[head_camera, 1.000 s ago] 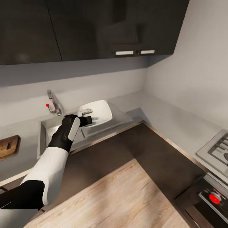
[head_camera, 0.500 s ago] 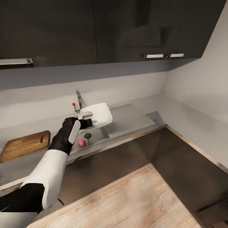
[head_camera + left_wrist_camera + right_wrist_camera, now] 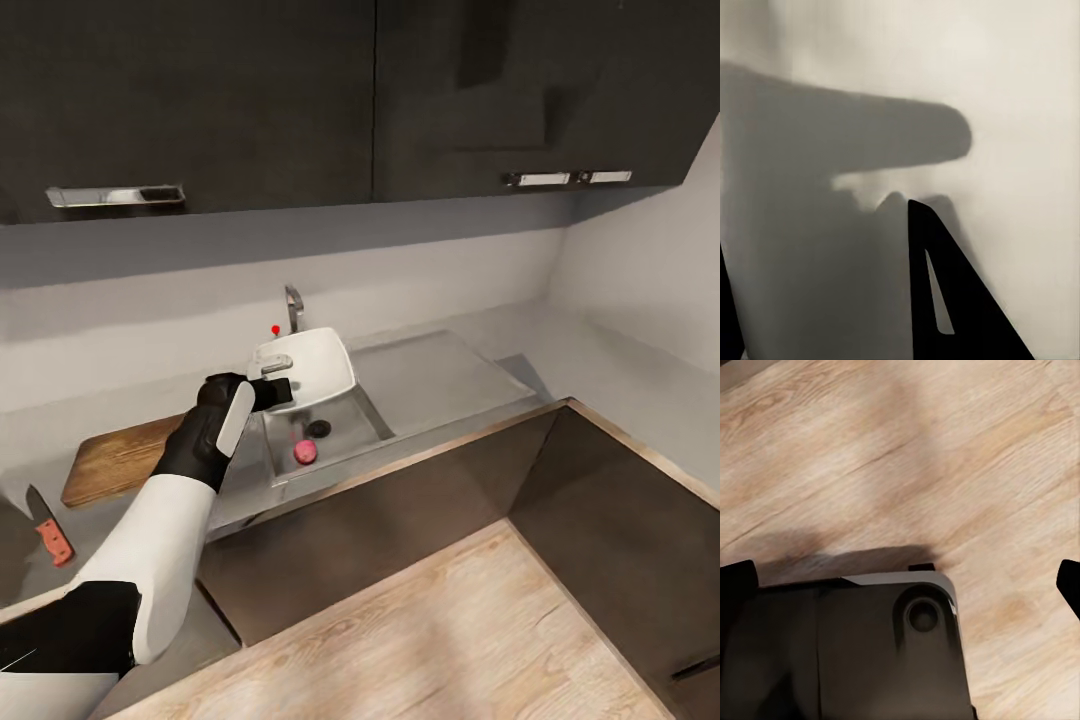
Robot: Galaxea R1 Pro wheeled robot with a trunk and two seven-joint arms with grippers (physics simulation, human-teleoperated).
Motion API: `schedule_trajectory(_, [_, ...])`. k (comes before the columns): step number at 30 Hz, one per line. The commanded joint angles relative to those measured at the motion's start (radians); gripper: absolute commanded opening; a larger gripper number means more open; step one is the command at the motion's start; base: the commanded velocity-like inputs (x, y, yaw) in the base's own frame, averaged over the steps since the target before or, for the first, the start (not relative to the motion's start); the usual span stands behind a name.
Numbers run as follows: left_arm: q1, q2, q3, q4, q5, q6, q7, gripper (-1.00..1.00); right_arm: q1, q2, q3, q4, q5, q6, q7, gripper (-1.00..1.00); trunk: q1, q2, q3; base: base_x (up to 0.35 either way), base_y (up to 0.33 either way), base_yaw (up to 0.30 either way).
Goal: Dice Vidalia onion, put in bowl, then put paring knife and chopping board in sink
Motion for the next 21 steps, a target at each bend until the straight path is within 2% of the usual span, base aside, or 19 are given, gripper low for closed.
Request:
schedule_trajectory(1, [0.0,-0.001,0.002,-0.001,0.011,0.003,0.007,-1.0,0.0,0.0,0.001,-0.002,-0.009,-0.002,0.0,1.0,0.001,-0.002,-0.002,0.0,0.316,0.0])
schedule_trajectory(7, [0.001,0.001,0.002,0.0,0.011,0.003,0.007,-1.0,0.0,0.001,0.001,-0.002,-0.009,-0.002,0.0,1.0,0.001,-0.002,-0.002,0.0,0.316,0.066])
schedule_trajectory(21, [0.031,0.001,0.002,-0.003,0.01,0.003,0.007,-1.0,0.0,0.002,0.001,-0.002,-0.009,-0.002,-0.001,1.0,0.001,-0.002,-0.002,0.0,0.316,0.272])
